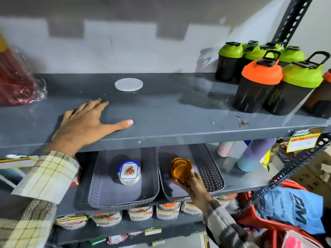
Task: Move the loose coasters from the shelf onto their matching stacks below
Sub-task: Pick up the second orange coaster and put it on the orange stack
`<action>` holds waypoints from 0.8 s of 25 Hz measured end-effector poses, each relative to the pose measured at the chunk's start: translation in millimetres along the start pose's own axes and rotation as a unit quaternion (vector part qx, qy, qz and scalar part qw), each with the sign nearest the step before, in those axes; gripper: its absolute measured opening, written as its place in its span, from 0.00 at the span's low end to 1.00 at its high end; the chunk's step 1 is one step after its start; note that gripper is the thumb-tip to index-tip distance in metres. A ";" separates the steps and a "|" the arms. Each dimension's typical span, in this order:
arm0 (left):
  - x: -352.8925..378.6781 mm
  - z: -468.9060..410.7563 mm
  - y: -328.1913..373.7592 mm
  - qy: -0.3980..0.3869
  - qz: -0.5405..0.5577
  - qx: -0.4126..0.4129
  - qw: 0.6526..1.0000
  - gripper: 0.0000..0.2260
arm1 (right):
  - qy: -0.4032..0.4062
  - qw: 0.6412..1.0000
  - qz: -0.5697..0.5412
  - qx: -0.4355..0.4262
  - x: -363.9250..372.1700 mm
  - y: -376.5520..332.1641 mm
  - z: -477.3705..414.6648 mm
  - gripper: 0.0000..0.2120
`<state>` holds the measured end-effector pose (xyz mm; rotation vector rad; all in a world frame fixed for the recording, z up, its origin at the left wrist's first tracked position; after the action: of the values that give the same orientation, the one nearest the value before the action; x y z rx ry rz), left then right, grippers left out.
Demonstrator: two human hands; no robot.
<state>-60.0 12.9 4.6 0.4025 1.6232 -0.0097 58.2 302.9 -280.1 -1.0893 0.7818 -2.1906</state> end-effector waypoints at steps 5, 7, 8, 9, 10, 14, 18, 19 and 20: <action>0.0 -1.1 -2.5 0.005 0.002 0.000 1.000 0.59 | 0.022 1.000 -0.002 0.005 -7.8 -2.3 -42.3 0.17; 0.1 -1.7 -2.6 0.007 0.002 0.002 1.000 0.59 | 0.021 1.000 -0.006 -0.003 -8.1 -4.5 -43.6 0.13; 0.3 -2.3 -2.9 0.007 0.003 0.003 1.000 0.59 | 0.018 1.000 -0.003 -0.006 -8.5 -4.9 -44.9 0.09; 0.1 -2.8 -3.1 0.007 0.004 0.003 1.000 0.59 | 0.029 0.999 0.018 -0.009 -8.6 -6.2 -43.6 0.05; 0.3 -3.2 -3.5 0.007 0.004 0.002 1.000 0.59 | 0.045 0.997 0.063 -0.015 -10.6 -7.9 -43.9 0.05; 2.0 -4.7 -5.0 0.005 0.005 -0.001 1.000 0.59 | 0.129 0.881 0.450 -0.077 -29.7 -20.3 -61.2 0.15; 2.6 -4.3 -4.8 0.007 0.009 -0.002 1.000 0.58 | 0.124 0.850 0.504 -0.092 -26.3 -26.3 -56.8 0.22; 2.4 -4.5 -4.9 0.007 0.009 -0.002 1.000 0.58 | 0.129 0.855 0.493 -0.092 -27.2 -25.7 -56.4 0.22; 2.3 -4.6 -4.9 0.007 0.009 -0.002 1.000 0.58 | 0.129 0.861 0.481 -0.104 -27.3 -26.6 -55.8 0.23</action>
<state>-65.8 10.0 1.8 0.4146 1.6332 0.0096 19.8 353.7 -302.7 -0.3149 1.3421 -1.3940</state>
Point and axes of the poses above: each hand's wrist, its own z-axis away from the middle knuckle, its own x-axis out of the palm, y = z × x, the point moved 5 cm from there along -z, towards the middle knuckle, and after that the axes turned 3 degrees about -y, right-handed, at the moved point
